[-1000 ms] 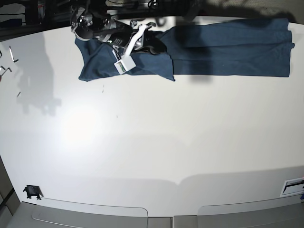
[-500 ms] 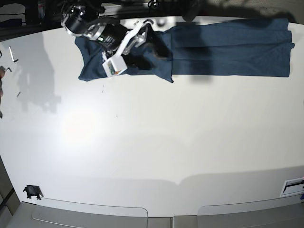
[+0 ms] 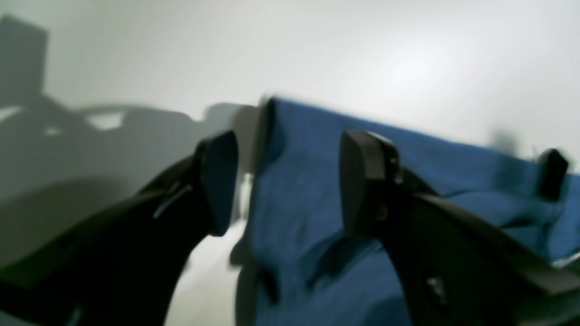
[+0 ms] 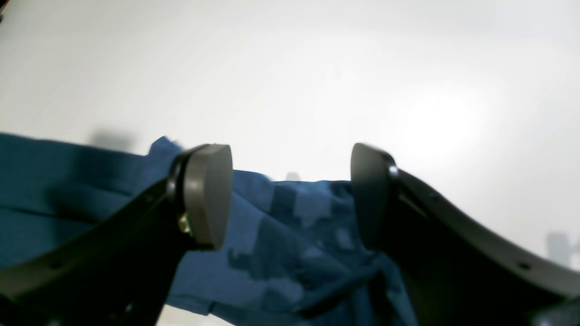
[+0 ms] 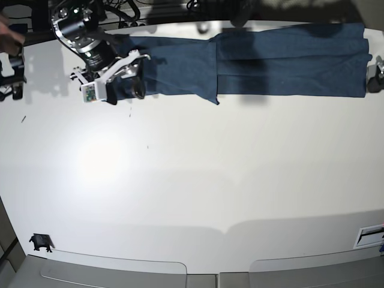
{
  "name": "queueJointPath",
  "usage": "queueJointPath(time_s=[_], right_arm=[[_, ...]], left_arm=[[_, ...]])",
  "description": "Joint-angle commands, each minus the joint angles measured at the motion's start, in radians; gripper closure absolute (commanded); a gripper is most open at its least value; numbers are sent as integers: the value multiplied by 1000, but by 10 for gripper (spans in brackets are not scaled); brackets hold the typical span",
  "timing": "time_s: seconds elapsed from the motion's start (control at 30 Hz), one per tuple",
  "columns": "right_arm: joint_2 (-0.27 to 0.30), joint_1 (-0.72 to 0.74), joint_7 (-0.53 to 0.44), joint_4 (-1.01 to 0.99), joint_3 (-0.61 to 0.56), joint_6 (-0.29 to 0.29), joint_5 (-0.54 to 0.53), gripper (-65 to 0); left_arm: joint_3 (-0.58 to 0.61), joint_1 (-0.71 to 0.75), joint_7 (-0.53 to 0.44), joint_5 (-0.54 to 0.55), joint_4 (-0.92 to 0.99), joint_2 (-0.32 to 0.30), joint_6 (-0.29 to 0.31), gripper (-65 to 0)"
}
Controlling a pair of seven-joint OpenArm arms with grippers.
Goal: Fold the T-shirt properly
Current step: 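Grasp the hem end of the shirt strip with the right gripper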
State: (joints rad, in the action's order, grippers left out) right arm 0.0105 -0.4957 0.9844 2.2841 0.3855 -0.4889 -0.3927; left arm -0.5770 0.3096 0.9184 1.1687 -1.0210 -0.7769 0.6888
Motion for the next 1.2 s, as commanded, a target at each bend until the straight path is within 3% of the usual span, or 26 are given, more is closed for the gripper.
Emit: queueJointPath(time_s=[0.0, 0.17, 0.4, 0.73, 0.93, 1.0, 1.13, 1.17], right_arm=[[1, 2, -27, 16, 11, 3, -28, -386], [1, 2, -27, 16, 20, 3, -89, -386], [1, 2, -27, 16, 20, 3, -90, -386], [1, 2, -35, 16, 20, 2, -120, -386], [1, 2, -36, 16, 20, 2, -135, -386], [1, 2, -36, 16, 20, 2, -135, -386], [1, 3, -37, 16, 20, 2, -135, -386], [1, 2, -39, 16, 20, 2, -135, -386]], left_arm=[[-11, 13, -15, 20, -13, -32, 9, -328], [-11, 89, -15, 21, -13, -32, 9, -328], [-11, 168, -13, 16, -13, -20, 9, -328], [-11, 178, 32, 18, -13, 117, 9, -328], [-11, 189, 61, 18, -13, 131, 9, -323], [-11, 189, 60, 18, -13, 125, 9, -277], [-11, 189, 56, 71, -13, 106, 9, -13], [-11, 189, 56, 95, -13, 102, 9, 0]])
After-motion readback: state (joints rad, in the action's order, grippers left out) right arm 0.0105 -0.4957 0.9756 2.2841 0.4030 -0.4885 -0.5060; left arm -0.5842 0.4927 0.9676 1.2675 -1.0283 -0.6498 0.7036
